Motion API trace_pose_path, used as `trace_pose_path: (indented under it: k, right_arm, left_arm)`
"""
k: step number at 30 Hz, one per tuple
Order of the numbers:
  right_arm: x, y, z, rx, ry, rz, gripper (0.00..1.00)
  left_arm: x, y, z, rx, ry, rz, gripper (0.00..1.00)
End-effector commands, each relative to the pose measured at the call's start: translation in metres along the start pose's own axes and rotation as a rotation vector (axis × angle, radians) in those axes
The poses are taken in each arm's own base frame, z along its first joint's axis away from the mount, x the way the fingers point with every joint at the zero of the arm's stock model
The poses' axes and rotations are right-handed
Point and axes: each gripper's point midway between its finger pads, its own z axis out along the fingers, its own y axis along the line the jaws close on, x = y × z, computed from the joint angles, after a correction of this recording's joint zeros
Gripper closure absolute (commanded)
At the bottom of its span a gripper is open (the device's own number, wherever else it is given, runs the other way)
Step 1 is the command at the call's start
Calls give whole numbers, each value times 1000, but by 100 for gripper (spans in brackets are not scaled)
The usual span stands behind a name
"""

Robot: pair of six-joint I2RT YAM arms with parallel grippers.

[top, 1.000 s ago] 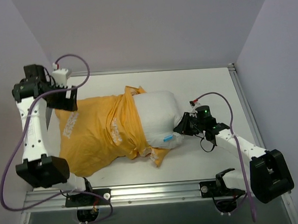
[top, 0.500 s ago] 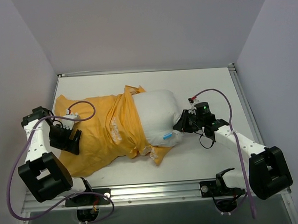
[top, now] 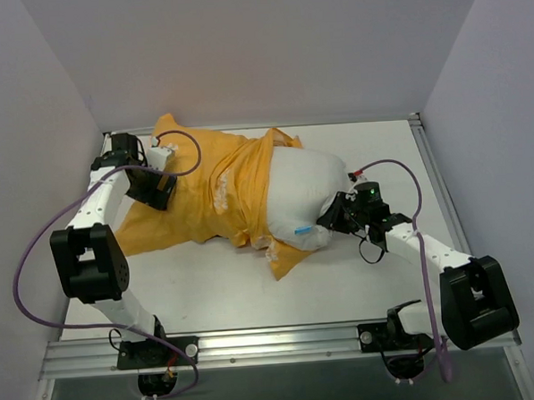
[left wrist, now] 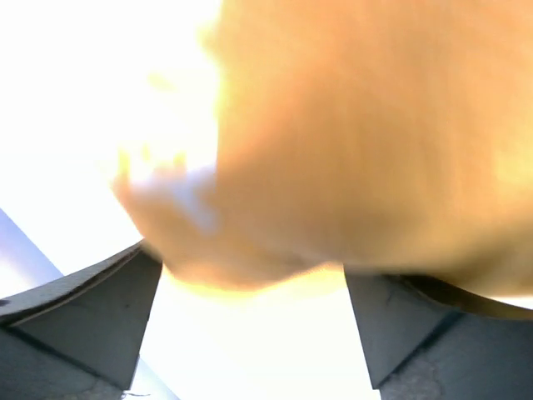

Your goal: Remove the pillowcase from the pillow

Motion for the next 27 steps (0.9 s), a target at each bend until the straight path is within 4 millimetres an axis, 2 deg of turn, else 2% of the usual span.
trace_pose_path:
  k: [1,2,4,5,6,10,12,13,15,18,20,25,26,27]
  right_arm:
    - [-15,1,5,-5,-21,7,100]
    - [-22,3,5,-7,-32,1,100]
    - [-29,-4,3,11,-39,-6,100]
    - [-34,-4,2,12,-47,-8,100]
    - [-38,-8,0,19,-51,-1,100]
    - [-43,-10,-1,18,-51,-12,100]
    - [-41,-13,0,25,-42,-14,100]
    - [-41,-14,0,28,-42,-13,100]
    - [-40,-16,0,30,-40,-10,100]
    - [-41,-18,0,35,-40,-7,100]
    - [-42,-20,0,41,-41,-5,100]
    - [-43,-24,1,51,-38,-5,100]
    - [-42,-26,1,53,-35,-2,100]
    - [-46,-30,0,57,-44,7,100]
  left_arm:
    - [-45,5,-17,10,-131,20,1]
    - [-36,1,-16,30,-107,44,6]
    - [-12,2,-23,43,-71,103,6]
    - [4,-3,-25,63,-59,114,6]
    - [21,3,-28,71,-37,98,6]
    - [56,12,-35,82,-52,118,6]
    - [66,17,-24,43,-27,119,6]
    - [66,16,-17,26,-10,100,6]
    - [61,29,1,-48,10,57,6]
    - [57,32,20,-55,6,-7,6]
    - [49,28,31,-25,-43,-20,6]
    - [45,16,55,39,-86,-55,6]
    - [48,15,62,48,-75,-67,10]
    - [50,15,66,49,-70,-78,27]
